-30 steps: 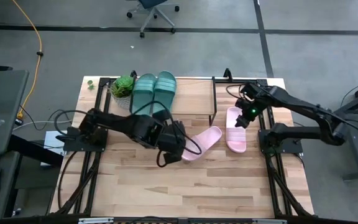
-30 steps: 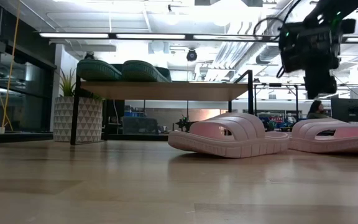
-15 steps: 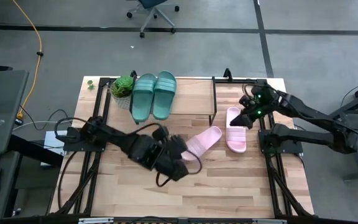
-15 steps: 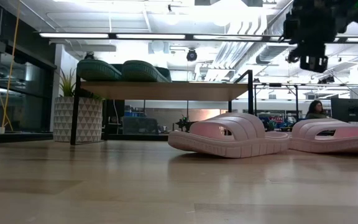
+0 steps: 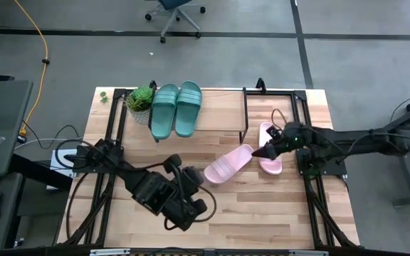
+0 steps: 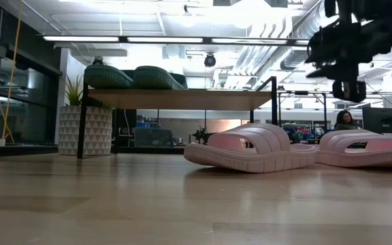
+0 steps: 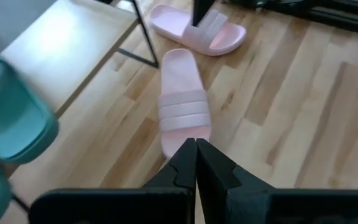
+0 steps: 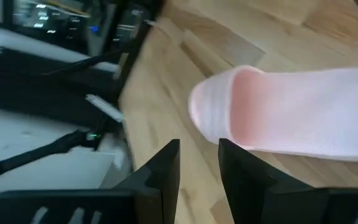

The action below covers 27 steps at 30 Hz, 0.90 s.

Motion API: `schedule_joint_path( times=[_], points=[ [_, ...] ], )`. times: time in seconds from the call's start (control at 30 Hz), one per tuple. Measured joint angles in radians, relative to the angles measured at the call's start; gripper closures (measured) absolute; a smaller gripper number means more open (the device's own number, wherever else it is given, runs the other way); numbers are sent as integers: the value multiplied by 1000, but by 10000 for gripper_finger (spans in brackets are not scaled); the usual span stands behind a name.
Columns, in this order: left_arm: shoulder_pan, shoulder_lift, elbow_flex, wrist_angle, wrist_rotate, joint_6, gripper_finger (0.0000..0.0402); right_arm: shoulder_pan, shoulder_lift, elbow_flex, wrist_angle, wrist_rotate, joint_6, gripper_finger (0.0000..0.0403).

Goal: Pick and place slides into the shelf
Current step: Put the left pink slide on the shelf

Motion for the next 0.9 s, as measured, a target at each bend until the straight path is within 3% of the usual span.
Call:
schedule_joint_path(
  times=[0.17, 0.33, 0.57, 0.9],
  points=[
    [-37, 0, 0, -32, -17, -28, 401, 111, 112, -1, 72, 153, 52, 304],
    [-91, -1, 0, -32, -32, -36, 401, 154, 247, -1, 217, 232, 123, 304],
    [-171, -2, 0, -32, -90, -59, 401, 194, 422, 39, 302, 255, 151, 304],
    [-189, -47, 0, -31, -86, 63, 401, 205, 595, 153, 301, 252, 122, 304]
  ],
)
